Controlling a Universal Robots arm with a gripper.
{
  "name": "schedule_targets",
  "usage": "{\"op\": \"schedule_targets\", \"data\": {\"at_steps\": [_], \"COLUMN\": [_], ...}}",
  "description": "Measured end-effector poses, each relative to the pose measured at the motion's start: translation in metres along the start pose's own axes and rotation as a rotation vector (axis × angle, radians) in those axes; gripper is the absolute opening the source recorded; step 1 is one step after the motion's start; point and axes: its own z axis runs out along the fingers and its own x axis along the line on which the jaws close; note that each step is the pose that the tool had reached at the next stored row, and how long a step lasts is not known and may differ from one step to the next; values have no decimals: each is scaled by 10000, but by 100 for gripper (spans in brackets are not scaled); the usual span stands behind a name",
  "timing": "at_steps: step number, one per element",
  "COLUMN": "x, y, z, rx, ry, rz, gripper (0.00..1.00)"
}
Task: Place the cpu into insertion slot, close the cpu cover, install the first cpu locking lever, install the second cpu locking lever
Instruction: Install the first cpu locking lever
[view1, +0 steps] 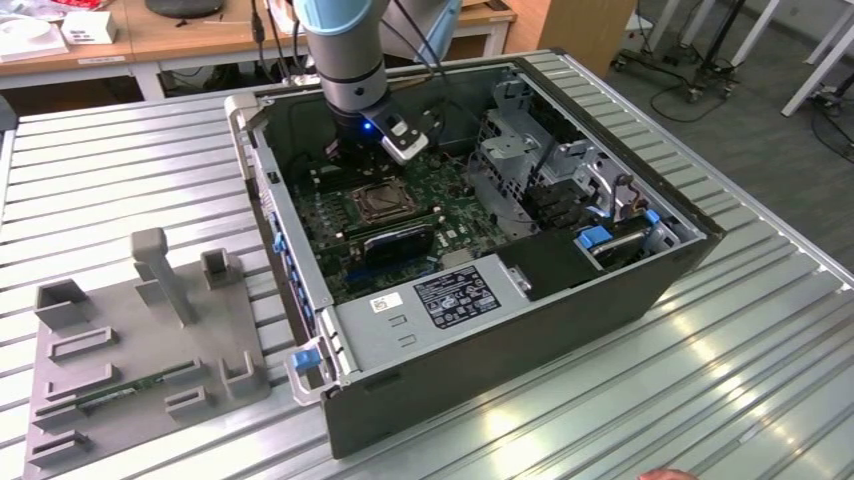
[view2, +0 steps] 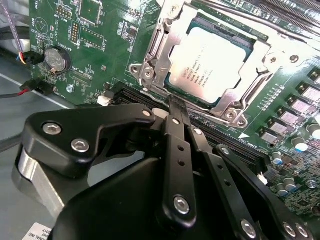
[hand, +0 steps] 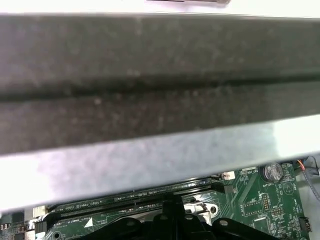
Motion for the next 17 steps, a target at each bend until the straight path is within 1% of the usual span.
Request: {"op": "schedule_targets", "data": {"at_steps": [6, 8, 13, 17], "x": [9, 8, -8, -28], "y": [-1, 0, 12, 29], "z": [-3, -14, -80, -170], "rx": [2, 3, -1, -5], "ry": [-7, -8, -14, -26], "rz": [-16, -16, -16, -17], "gripper": [11, 11, 11, 11]}}
